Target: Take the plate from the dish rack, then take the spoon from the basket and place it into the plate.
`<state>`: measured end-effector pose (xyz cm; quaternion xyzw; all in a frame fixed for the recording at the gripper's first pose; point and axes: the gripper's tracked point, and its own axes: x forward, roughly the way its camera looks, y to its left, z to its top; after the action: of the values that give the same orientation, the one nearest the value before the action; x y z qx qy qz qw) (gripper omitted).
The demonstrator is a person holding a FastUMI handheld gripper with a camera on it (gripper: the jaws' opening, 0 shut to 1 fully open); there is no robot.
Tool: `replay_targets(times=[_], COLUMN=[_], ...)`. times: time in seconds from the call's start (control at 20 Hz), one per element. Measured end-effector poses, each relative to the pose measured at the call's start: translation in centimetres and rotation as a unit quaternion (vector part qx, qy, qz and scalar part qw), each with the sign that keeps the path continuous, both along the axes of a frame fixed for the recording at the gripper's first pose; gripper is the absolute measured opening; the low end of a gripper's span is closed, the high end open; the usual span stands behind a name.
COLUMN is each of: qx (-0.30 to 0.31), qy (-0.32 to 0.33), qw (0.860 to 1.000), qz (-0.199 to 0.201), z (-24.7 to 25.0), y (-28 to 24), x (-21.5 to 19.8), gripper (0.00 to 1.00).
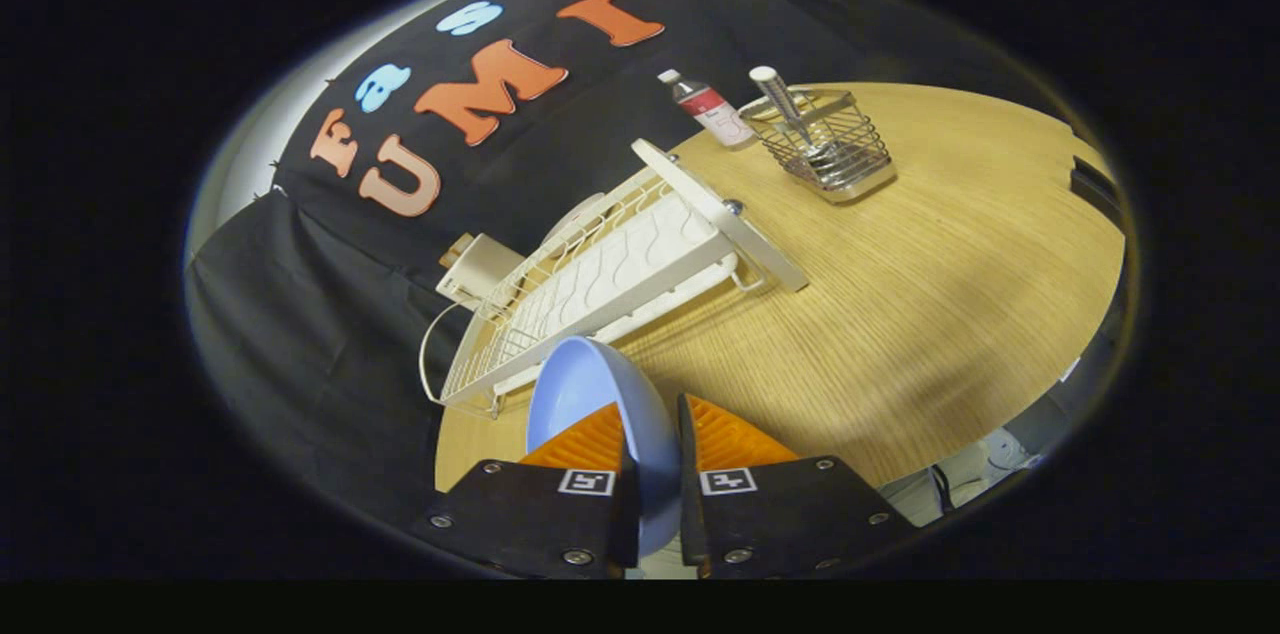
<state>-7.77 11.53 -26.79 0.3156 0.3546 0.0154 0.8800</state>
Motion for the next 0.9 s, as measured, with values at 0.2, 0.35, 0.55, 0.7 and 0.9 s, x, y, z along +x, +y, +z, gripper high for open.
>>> replay_targets(times=[0.2,0.35,0.55,0.7,0.9], qx=[0.03,0.028,-0.014,-0.058,-0.118], qy=[0.021,0.034,0.017,-0.011,-0.038], qw=[0.999,0.999,1.0,0.998,0.992], qz=[-0.014,-0.013,-0.008,-0.02,-0.033], z=[-1.3,-1.6,-1.0,0.7,2.6], y=[0.3,0.5,-1.2,-3.5,-7.1], x=[0.8,0.3,0.8,1.9,2.6], gripper=[0.18,0.2,0.41,0.7,0.94])
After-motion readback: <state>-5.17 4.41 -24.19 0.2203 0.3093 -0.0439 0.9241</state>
